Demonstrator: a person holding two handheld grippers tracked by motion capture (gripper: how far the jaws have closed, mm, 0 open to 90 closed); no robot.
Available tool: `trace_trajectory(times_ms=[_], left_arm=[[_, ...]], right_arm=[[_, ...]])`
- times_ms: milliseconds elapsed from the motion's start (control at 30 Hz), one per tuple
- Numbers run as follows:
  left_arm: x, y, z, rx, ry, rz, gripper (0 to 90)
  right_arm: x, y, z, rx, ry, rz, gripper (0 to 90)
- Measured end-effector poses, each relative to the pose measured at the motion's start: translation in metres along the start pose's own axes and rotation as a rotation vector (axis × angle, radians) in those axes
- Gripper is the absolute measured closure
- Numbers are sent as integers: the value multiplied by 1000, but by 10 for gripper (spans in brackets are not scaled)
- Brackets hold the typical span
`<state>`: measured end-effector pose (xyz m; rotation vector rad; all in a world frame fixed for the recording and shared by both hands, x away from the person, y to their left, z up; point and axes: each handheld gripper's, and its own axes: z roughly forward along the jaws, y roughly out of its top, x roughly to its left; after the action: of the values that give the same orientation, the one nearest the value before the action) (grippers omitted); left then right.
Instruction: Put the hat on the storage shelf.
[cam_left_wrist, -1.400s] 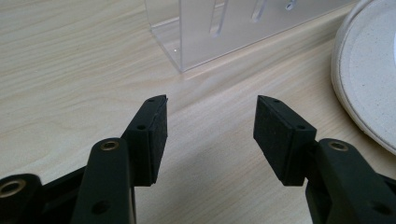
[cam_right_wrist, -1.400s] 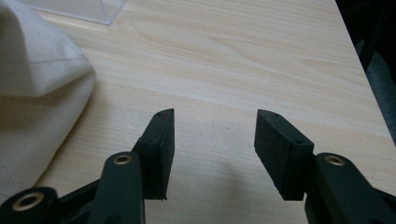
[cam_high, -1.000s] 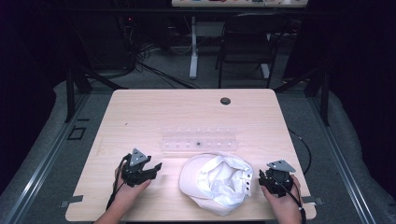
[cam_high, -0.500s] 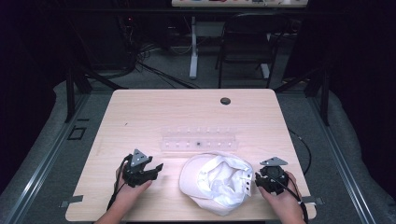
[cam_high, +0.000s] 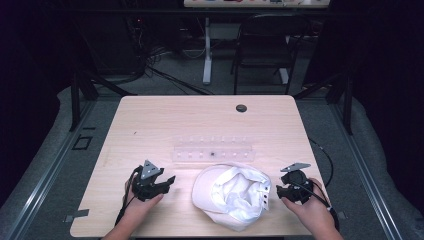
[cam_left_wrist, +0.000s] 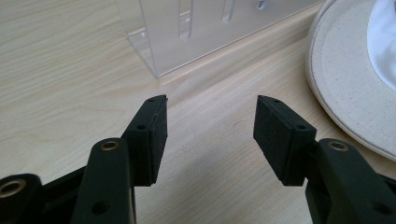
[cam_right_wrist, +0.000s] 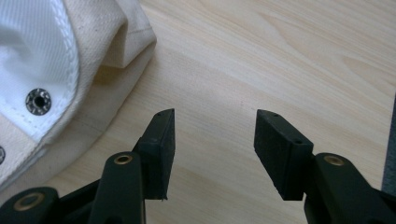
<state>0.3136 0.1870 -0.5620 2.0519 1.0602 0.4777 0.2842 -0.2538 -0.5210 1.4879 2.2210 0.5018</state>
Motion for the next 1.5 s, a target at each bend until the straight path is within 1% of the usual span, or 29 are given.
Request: trace_trajectory(times_ms=[67,100,133,167,200,233,267,300,400,467,533,567,600,667,700,767,800,833,967,1000,1067,1100,1167,1200,1300,1333,1400,1467,1500], left_arm=[[0,0,0,1,-1,6,453],[-1,0,0,1,-2,2,453],[-1,0,0,1,-2,2,453],[-1,0,0,0,-2,4,453],[-1,0,0,0,-3,6,453],[-2,0,0,0,-4,6,453],[-2,0,0,0,-4,6,453],[-2,0,0,-1,-5,7,453],[-3,0,0,-1,-7,9,453],[-4,0,0,1,-10,11,453],[-4,0,0,3,-9,12,453],[-5,0,0,2,-10,14,453],[-5,0,0,2,-11,16,453],[-5,0,0,3,-11,16,453],[-5,0,0,3,-11,18,453],[-5,0,0,2,-12,18,453],[-5,1,0,3,-13,20,453],[-6,1,0,2,-13,20,453],[-7,1,0,0,-13,21,453],[-7,1,0,0,-13,21,453],[-7,1,0,0,-14,24,453],[-7,1,0,-1,-15,24,453],[-7,1,0,-2,-15,25,453],[-8,1,0,-1,-15,27,453],[-10,1,0,-1,-13,37,453],[-11,1,0,-1,-14,41,453],[-13,2,1,-1,-20,48,456],[-16,3,1,5,-35,52,458],[-19,3,3,5,-50,51,458]], right_arm=[[0,1,-1,13,3,-8,484],[-1,4,-3,42,17,-13,486],[-1,4,-3,42,17,-13,486],[-2,7,-6,56,31,-2,487],[-2,7,-6,56,31,-2,487],[-3,11,-9,66,53,17,491],[-3,11,-9,66,53,17,491],[-4,14,-13,76,77,34,501],[-4,17,-16,88,69,24,507],[-4,21,-19,103,52,2,509],[-4,23,-21,115,64,9,511],[-6,27,-25,143,88,20,512],[-6,29,-26,137,90,27,513],[-6,31,-29,149,99,39,514],[-6,36,-34,172,116,76,518],[-6,38,-36,178,120,87,519],[-7,41,-39,197,155,122,519],[-7,41,-39,197,155,122,519],[-5,47,-43,237,243,182,519],[-5,47,-43,237,243,182,519],[-4,48,-42,258,296,213,518],[-3,48,-42,257,301,220,518],[-1,48,-39,277,339,238,520],[-1,48,-39,277,339,238,520],[1,48,-36,274,381,280,519],[1,47,-35,280,390,282,520],[3,45,-30,281,394,292,524],[3,45,-29,286,403,290,524],[4,44,-27,276,400,314,527]])
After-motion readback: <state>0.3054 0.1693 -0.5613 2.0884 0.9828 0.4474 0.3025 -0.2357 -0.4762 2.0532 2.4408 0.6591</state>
